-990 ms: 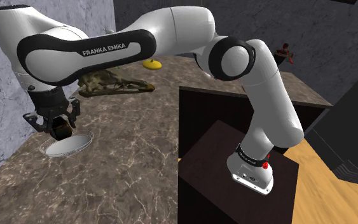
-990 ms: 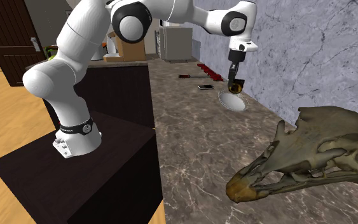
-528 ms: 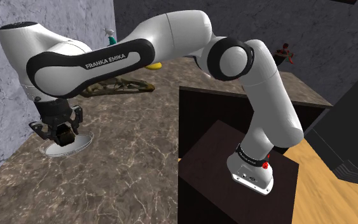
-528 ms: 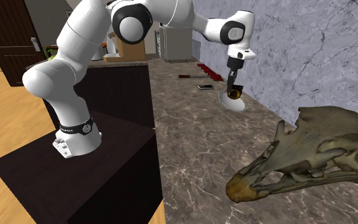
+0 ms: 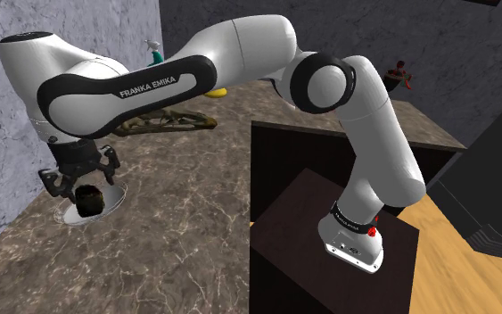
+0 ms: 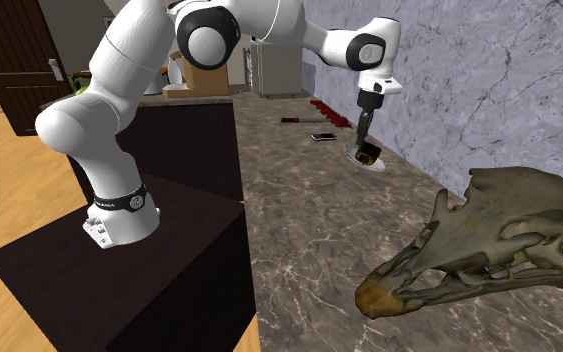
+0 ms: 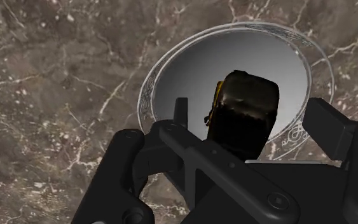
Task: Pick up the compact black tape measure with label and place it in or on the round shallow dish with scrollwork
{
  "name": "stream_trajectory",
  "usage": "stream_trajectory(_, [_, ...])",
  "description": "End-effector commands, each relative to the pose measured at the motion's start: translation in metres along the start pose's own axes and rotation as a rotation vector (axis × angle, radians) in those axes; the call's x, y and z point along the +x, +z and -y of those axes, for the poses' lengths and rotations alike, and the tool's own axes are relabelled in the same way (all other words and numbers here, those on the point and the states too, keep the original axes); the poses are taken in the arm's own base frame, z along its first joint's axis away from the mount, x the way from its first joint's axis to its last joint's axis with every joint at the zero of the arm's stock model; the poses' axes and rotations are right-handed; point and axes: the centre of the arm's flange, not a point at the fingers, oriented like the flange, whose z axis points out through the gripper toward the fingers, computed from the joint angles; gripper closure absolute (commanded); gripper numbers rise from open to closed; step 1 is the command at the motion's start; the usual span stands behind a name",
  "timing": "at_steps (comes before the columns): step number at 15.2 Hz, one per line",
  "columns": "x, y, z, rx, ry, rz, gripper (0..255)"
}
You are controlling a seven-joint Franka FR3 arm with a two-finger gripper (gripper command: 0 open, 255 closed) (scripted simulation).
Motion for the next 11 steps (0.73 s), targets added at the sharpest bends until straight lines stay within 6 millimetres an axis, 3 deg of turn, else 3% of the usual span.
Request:
stream_trajectory(1, [0.0,0.0,0.0,0.0,0.0,0.0,0])
stream_trajectory(4, [0.0,0.0,0.0,0.0,0.0,0.0,0])
stream_trajectory(8, [0.0,-0.05,0.0,0.0,0.0,0.0,0])
stream_trajectory(11, [0.0,-0.05,0.0,0.0,0.0,0.0,0])
